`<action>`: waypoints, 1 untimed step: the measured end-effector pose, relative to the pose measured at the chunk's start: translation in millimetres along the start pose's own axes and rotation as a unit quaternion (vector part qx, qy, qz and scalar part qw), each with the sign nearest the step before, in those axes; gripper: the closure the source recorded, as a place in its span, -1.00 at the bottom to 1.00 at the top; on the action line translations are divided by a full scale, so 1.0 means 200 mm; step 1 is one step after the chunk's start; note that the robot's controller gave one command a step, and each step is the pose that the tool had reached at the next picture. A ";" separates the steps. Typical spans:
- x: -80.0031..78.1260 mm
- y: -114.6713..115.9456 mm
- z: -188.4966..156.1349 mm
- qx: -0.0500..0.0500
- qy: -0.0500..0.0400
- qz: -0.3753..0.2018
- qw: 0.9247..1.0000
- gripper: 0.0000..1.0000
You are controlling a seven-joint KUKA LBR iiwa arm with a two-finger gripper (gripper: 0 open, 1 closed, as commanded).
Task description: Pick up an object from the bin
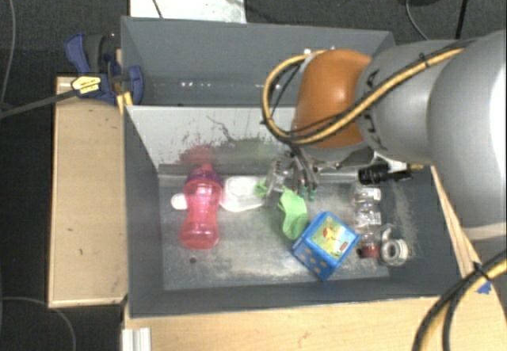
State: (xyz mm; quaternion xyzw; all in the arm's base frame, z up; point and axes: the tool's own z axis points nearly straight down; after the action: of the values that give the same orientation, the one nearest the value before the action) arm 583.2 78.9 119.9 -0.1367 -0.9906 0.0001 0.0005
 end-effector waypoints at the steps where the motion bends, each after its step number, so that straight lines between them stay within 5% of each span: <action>1: 0.00 0.00 -0.09 -0.001 -0.003 -0.001 1.000 1.00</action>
Offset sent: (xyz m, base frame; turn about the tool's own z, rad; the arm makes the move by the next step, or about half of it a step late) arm 0.0001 -0.0002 0.0769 0.0000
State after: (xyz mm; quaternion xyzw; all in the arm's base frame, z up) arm 584.1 79.0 137.1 -0.1361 -0.9907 -0.0008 -0.0024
